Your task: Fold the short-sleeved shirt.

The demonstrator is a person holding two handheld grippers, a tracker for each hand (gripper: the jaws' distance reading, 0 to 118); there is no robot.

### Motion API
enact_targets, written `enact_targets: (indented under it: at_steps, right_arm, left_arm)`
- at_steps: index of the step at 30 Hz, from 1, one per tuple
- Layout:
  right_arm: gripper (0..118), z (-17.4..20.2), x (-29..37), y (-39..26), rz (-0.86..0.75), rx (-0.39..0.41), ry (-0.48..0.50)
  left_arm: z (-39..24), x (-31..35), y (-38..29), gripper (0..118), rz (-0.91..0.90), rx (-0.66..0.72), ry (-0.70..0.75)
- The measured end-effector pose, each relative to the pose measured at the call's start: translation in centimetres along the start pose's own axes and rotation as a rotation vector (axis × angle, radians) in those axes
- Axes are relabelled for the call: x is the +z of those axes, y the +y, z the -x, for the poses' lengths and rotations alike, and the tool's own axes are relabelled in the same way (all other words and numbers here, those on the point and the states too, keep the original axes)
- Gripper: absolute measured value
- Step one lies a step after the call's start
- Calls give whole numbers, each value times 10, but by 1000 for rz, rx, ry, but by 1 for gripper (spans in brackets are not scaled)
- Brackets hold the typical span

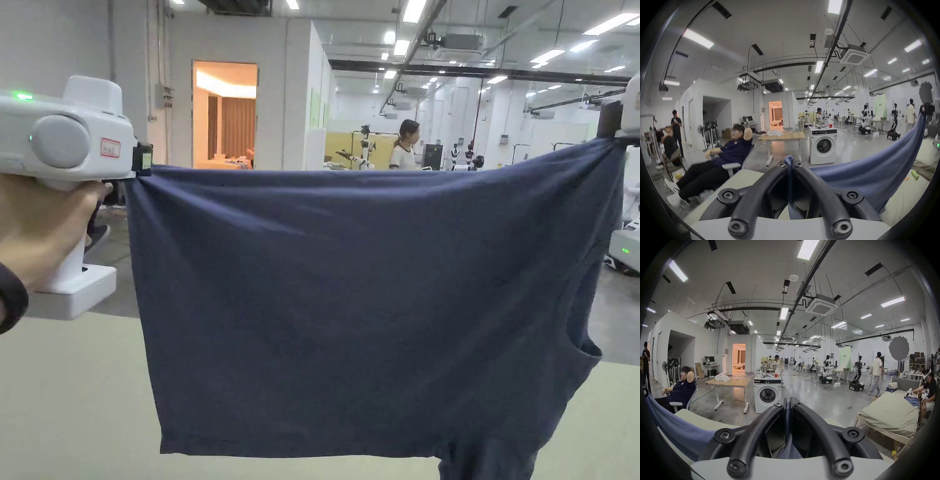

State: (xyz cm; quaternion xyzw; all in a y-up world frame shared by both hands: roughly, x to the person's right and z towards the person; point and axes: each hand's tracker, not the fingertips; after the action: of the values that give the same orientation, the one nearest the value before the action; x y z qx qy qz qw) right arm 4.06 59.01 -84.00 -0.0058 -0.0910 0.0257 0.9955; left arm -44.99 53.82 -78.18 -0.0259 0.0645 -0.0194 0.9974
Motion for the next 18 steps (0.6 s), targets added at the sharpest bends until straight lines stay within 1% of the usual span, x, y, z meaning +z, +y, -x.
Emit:
enact_targets:
  at_steps: [3,6,8,9,10,11,13,14,15,17,18]
  right_arm:
    - [2,-4,-2,-39,38,-37,54]
    - [2,-8,2,-84,133,-72,93]
    - [2,-14,9,-110,150,-84,105]
    - [2,-17,19,-121,158,-116,131]
    - [2,-22,28,-131,145,-145,166]
    - [2,-27,41,-140,144,-162,174]
    - [2,-35,72,-154,132,-131,210]
    - [2,-39,90,-163,124,-101,213]
    - [2,-45,107,-171,115,-65,225]
    - [2,-56,144,-190,112,-64,220]
    - [2,-66,163,-201,103,-70,248]
  left_arm:
    - [4,-1,-33,0,64,101,-39]
    - [3,2,-73,0,165,135,-64]
    - [-1,14,-97,0,213,137,-80]
    - [2,23,-107,0,230,171,-110]
    - [3,34,-116,0,222,172,-127]
    - [5,49,-125,0,221,183,-135]
    - [13,77,-140,0,235,237,-170]
    - [17,95,-151,0,237,245,-204]
    - [20,114,-161,0,236,234,-199]
    - [24,155,-180,0,233,218,-234]
    - [25,176,-191,0,231,213,-236]
